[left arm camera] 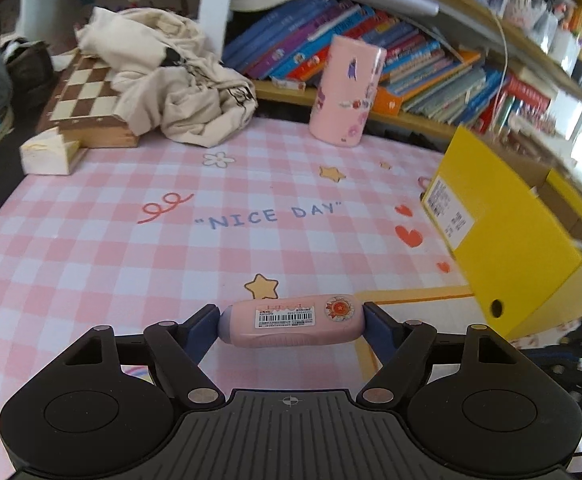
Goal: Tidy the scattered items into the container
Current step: 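Lift and carry the tape roll and pink eraser in both tools over the yellow box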
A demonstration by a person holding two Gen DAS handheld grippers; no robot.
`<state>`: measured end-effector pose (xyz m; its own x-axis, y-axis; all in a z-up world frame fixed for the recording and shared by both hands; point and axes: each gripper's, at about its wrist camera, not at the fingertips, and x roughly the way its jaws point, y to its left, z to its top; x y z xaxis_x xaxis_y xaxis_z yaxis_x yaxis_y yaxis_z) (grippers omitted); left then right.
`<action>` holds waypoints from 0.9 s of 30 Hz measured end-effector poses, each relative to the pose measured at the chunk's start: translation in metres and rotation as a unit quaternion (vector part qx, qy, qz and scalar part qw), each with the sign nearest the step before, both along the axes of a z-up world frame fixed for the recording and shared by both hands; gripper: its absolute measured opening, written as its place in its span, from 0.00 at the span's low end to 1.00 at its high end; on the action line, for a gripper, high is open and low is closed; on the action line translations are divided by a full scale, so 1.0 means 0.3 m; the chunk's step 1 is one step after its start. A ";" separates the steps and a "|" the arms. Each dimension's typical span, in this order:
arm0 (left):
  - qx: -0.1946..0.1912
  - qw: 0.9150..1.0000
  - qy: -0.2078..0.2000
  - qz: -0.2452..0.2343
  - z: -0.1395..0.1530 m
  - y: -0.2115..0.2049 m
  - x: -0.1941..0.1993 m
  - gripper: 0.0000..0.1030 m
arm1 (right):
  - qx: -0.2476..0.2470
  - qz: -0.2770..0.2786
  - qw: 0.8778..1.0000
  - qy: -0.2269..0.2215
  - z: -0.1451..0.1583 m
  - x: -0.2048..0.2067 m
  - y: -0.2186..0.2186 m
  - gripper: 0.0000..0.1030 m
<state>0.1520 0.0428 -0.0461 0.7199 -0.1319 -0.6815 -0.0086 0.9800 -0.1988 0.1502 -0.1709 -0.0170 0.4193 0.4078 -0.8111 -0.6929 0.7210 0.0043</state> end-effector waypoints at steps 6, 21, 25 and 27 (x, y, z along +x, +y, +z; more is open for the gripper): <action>-0.018 1.000 -0.019 0.010 0.058 0.027 -0.098 0.75 | 0.011 -0.006 1.000 0.001 0.010 -0.033 0.016 0.04; -0.030 0.999 -0.044 0.010 0.112 0.057 -0.247 0.75 | 0.021 -0.011 0.999 -0.028 0.051 -0.166 0.032 0.04; -0.028 0.998 -0.051 -0.006 0.125 0.047 -0.282 0.75 | 0.028 -0.032 0.998 -0.035 0.061 -0.205 0.006 0.04; -0.029 0.998 -0.052 -0.013 0.127 0.045 -0.295 0.75 | 0.031 -0.046 0.998 -0.037 0.062 -0.225 -0.007 0.04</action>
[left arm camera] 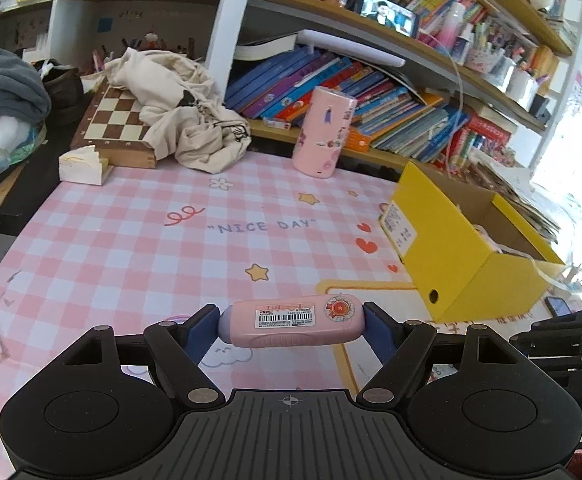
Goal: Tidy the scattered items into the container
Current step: 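Lift and carry the tape roll and pink eraser in both tools over the yellow box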
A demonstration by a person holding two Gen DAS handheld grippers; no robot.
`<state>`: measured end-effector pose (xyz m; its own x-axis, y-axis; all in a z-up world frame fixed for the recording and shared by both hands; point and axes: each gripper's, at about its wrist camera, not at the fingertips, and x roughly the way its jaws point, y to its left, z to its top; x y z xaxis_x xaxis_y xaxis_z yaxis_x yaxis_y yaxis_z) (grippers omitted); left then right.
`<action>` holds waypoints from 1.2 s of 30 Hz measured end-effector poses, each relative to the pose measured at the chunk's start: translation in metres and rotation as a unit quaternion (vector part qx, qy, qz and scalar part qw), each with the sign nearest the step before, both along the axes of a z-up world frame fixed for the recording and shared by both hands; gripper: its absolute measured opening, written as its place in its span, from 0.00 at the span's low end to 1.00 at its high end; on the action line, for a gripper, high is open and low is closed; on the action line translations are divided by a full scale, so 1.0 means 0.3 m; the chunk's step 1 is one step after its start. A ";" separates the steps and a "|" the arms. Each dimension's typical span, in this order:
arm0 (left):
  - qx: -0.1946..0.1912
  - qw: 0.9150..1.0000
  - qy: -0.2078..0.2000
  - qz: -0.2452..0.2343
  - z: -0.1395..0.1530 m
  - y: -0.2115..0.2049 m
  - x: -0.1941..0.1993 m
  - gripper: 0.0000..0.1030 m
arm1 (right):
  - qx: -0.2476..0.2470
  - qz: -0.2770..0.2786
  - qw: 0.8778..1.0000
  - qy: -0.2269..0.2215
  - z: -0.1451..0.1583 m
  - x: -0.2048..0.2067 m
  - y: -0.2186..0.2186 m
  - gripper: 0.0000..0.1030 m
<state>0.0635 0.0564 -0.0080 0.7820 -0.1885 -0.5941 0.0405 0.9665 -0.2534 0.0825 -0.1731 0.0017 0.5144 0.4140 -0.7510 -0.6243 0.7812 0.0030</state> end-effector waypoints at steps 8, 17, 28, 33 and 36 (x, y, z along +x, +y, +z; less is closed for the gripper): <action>-0.006 1.000 -0.007 -0.029 0.007 -0.020 -0.038 0.75 | 0.002 -0.044 0.999 0.000 -0.004 -0.088 -0.051 0.04; -0.013 0.997 -0.012 -0.072 0.010 -0.086 -0.036 0.75 | -0.001 -0.096 0.995 -0.001 0.003 -0.149 -0.136 0.04; -0.013 0.993 -0.009 -0.114 0.011 -0.190 -0.027 0.75 | 0.001 -0.164 0.987 0.008 -0.009 -0.198 -0.276 0.04; -0.010 0.991 -0.009 -0.131 0.017 -0.243 -0.030 0.75 | 0.002 -0.187 0.982 0.011 -0.015 -0.213 -0.340 0.04; -0.010 0.990 -0.013 -0.140 0.025 -0.273 -0.028 0.75 | 0.004 -0.199 0.980 0.009 -0.014 -0.219 -0.375 0.05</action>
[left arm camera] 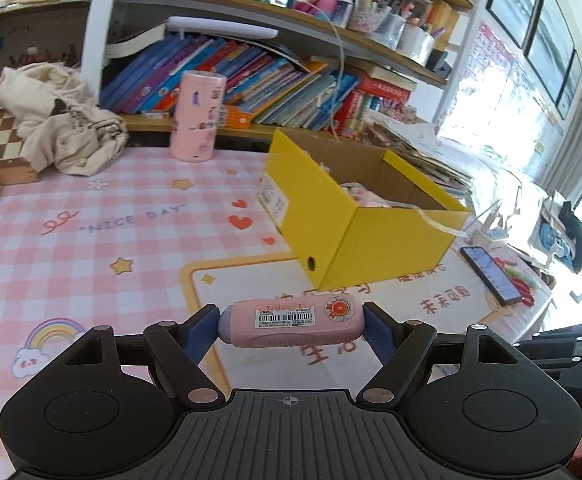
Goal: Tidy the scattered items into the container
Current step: 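Lift and carry the tape roll and pink eraser in both tools over the yellow box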
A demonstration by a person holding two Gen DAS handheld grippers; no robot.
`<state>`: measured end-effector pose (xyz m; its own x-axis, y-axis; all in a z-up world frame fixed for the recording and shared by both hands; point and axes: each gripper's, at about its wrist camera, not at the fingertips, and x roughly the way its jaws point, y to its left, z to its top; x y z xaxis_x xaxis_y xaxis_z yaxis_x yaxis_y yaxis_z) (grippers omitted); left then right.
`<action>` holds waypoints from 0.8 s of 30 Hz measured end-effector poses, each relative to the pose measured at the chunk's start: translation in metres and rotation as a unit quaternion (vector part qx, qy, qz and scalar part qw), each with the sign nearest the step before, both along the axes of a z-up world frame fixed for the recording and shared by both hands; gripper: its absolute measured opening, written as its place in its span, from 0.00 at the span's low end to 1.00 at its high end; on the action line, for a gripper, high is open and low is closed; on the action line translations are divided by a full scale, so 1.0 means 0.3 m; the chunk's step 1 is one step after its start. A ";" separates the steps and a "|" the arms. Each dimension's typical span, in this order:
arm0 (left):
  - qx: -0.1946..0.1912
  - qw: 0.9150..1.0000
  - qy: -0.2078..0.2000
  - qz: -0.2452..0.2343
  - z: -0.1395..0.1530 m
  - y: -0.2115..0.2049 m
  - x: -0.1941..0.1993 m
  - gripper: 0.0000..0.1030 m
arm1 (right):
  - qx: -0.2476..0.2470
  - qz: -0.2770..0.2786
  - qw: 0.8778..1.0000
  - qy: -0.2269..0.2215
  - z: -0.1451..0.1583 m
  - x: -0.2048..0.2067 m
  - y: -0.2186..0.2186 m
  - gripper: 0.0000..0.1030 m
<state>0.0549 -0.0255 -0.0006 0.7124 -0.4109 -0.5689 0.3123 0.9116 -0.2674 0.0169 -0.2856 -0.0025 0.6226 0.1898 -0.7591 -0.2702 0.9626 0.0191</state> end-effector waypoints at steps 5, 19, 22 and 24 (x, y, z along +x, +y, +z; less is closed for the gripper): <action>0.000 1.000 -0.002 -0.016 0.006 -0.054 0.010 0.75 | 0.001 -0.018 1.000 -0.001 0.001 -0.010 -0.053 0.04; -0.005 0.998 -0.008 -0.054 0.025 -0.189 0.040 0.75 | 0.003 -0.057 0.998 -0.005 0.011 -0.011 -0.174 0.05; -0.009 0.998 -0.011 -0.055 0.029 -0.212 0.054 0.75 | 0.001 -0.065 0.998 -0.006 0.012 -0.003 -0.201 0.05; -0.010 0.998 -0.012 -0.057 0.031 -0.227 0.061 0.75 | 0.001 -0.069 0.998 -0.006 0.013 0.002 -0.216 0.05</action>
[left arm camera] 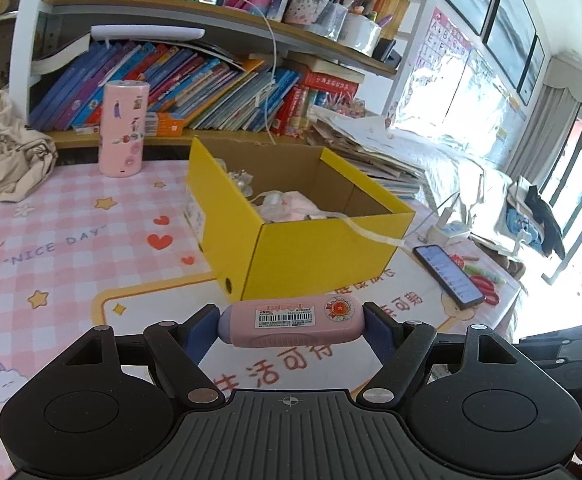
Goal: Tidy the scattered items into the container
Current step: 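Lift and carry the tape roll and pink eraser in both tools over the yellow box, then lower both held items into the yellow box and open both tools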
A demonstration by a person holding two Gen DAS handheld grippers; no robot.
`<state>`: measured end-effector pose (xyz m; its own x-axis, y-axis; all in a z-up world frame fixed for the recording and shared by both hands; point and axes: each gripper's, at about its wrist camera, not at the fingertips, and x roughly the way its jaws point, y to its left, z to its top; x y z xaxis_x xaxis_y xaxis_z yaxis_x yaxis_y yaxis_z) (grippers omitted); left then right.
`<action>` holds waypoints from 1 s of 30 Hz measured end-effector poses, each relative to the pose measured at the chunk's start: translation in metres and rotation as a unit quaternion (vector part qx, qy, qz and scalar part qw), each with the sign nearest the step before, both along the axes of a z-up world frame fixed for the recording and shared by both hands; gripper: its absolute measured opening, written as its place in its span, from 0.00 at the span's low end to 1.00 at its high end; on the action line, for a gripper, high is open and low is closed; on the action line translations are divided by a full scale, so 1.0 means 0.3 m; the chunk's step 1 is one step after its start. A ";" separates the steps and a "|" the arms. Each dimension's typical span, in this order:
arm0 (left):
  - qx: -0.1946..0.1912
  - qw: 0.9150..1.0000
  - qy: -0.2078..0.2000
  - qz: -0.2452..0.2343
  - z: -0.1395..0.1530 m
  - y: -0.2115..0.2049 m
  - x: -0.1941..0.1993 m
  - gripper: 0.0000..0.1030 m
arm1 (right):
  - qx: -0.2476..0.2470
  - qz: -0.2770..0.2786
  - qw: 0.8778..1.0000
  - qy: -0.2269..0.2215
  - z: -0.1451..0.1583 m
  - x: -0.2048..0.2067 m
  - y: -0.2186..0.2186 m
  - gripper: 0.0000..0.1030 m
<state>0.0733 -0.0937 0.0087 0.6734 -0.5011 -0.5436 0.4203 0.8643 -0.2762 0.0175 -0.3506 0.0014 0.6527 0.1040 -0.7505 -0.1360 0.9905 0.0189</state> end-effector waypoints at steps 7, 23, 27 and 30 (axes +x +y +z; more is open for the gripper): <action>0.001 1.000 -0.006 -0.004 0.012 -0.053 0.030 0.75 | 0.002 -0.005 1.000 0.001 -0.004 0.035 -0.050 0.05; -0.011 0.999 -0.039 -0.001 0.089 -0.171 0.103 0.75 | 0.002 0.012 1.000 -0.021 0.046 0.157 -0.135 0.05; -0.012 0.999 -0.044 0.008 0.102 -0.200 0.144 0.75 | 0.012 0.025 0.999 -0.044 0.097 0.215 -0.166 0.05; -0.010 0.999 -0.047 0.019 0.107 -0.221 0.181 0.75 | 0.011 0.043 0.997 -0.068 0.138 0.270 -0.181 0.05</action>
<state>0.1277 -0.1600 0.0407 0.7399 -0.4848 -0.4665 0.4128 0.8746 -0.2543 0.0986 -0.4050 0.0429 0.7362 0.1792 -0.6526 -0.2223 0.9748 0.0169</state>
